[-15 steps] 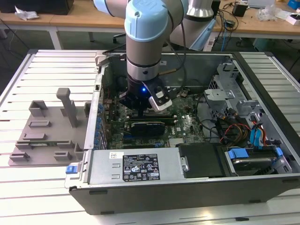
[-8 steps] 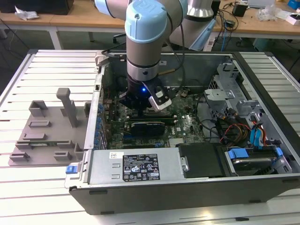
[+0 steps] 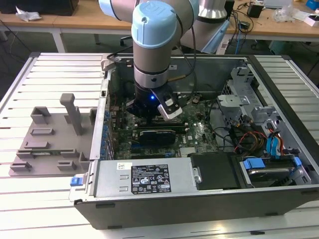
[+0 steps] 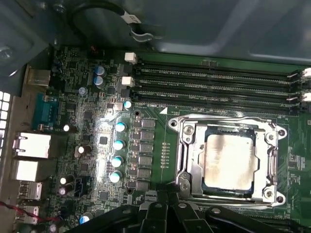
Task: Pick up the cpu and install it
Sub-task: 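Install the second cpu locking lever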
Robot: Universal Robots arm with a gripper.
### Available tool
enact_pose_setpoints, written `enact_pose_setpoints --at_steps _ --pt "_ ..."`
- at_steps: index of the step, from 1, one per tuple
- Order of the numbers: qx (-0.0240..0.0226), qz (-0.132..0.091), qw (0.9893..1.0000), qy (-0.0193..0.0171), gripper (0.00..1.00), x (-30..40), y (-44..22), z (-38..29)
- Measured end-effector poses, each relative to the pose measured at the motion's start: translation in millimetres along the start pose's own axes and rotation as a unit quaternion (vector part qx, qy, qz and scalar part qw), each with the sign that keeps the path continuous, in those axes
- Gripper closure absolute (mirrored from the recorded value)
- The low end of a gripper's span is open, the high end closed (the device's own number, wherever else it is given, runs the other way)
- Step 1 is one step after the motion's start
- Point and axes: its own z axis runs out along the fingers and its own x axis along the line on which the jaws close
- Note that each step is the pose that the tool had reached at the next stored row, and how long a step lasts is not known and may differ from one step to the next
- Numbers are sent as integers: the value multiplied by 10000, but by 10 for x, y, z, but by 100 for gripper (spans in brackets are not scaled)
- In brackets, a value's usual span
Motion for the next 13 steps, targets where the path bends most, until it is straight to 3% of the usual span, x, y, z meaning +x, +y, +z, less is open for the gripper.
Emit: enact_pose_setpoints --at_steps 8,10,13 --pt "14 -3 10000 -1 89 -32 93 -92" --pt "56 -2 10000 3 89 -68 120 -97" --pt "172 -1 9998 20 89 -159 163 -93"
